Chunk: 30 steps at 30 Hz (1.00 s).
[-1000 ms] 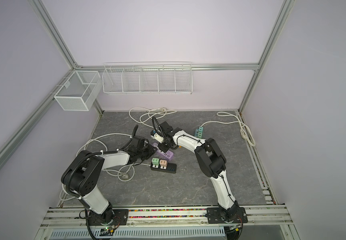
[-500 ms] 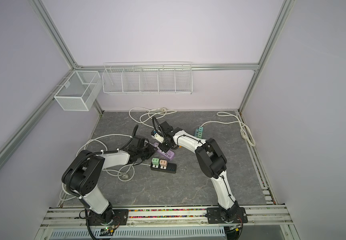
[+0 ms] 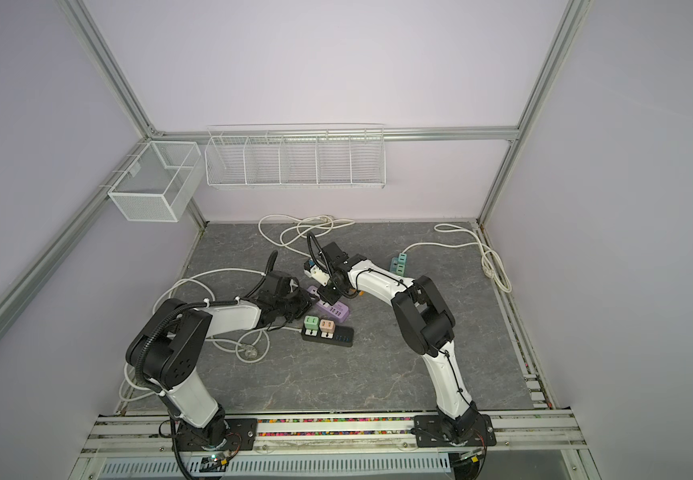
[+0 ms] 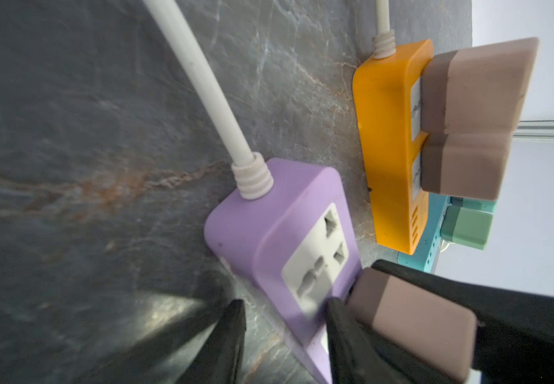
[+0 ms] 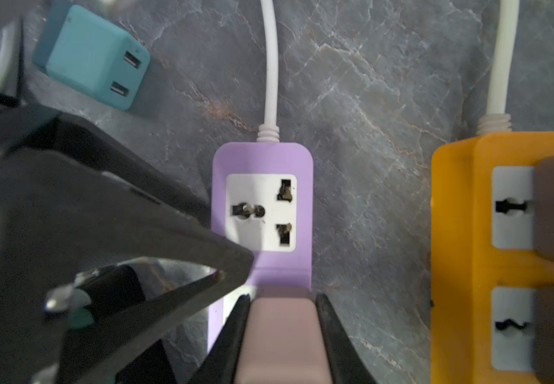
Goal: Pull the plug off the socket
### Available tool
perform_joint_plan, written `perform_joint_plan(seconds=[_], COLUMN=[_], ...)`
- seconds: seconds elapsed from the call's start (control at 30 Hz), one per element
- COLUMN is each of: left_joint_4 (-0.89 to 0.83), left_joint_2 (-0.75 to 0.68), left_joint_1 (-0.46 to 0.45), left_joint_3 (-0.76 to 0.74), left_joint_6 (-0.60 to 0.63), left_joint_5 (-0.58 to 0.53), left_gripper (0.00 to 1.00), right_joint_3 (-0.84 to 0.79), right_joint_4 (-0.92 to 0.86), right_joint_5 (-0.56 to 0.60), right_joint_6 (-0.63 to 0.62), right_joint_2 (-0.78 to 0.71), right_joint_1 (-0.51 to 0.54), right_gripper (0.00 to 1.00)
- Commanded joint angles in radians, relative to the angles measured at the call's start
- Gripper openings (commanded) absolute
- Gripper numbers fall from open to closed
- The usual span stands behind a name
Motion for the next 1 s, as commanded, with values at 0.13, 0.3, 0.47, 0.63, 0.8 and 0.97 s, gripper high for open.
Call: perform_joint_plan(seconds=[0.13,0.3,0.47,0.63,0.8,0.97], left_joint_4=[-0.188,-0.195,-0.240,-0.282,-0.317,-0.304], left_joint_2=[0.068,0.050,0.064,0.062,0.069,0.065], left_joint_1=[-0.005,-0.005,-0.005,-0.007,-0.006,-0.006], left_joint_3=[-0.011,-0.071,-0.050,-0.024,-0.012,-0.018], left_joint_6=[0.042,0.031,0.052,0.072,0.094,0.085], left_joint_5=[-0.030,-0.076,-0.079,-0.091,-0.100,-0.097], left_gripper=[0.40,0.40,0.39,0.39,0.39,0.39], right_joint_3=[-0.025,-0.012,-0.051,-0.102,-0.031,-0.029], right_joint_4=[0.061,0.062,0.076,0.142,0.080,0.062], right_joint_5=[-0.018,0.001,0.006,0.007,0.078,-0.003], right_joint_6=[-0.055,-0.058,-0.049,-0.033,-0.088,-0.070], right_joint_2=[-0.056,-0.059,-0.082,-0.109,-0.096,-0.093], right_joint_1=[-0.002,-0.017,0.017,-0.001,-0.024,-0.027], right_gripper=[0.12,0.11,0.11,0.10,0.09,0.09])
